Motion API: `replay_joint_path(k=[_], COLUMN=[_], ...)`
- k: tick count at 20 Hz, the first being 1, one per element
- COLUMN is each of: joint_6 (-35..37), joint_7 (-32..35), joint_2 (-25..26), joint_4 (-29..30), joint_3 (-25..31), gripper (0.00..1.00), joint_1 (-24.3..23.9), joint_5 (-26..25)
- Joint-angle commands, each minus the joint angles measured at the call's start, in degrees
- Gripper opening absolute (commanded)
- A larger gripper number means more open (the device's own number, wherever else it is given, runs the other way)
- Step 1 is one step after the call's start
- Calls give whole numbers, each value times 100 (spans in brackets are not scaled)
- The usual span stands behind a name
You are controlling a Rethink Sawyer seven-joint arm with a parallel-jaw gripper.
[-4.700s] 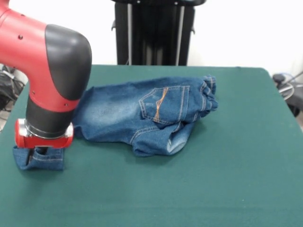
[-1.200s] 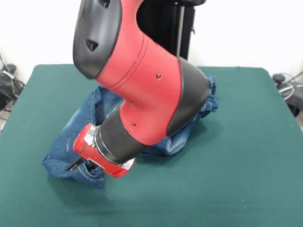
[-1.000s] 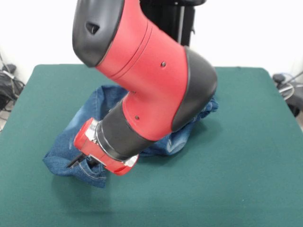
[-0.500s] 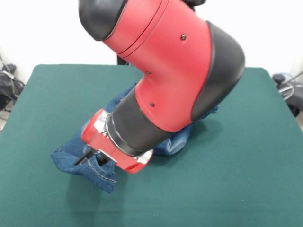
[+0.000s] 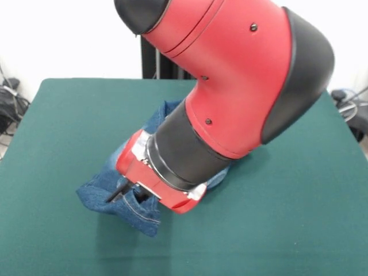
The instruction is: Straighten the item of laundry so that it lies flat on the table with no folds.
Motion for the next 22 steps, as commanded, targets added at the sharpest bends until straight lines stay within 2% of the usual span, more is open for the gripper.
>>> replay_joint_path(k=[1,6,13,17,22], joint_6=[758,1105,1274,1622,1799], joint_7=[1095,1274,1489,1592,1624], joint_2=[453,785,1086,1326,1389], joint_4=[-561,-1205,-1739,-2286,-2545], joint_3=[215,13,-194,-470,-746], gripper=[0,0,0,0,0], joint_1=[-172,-325,-411,-545,-620], joint_5=[342,436,417,622,834])
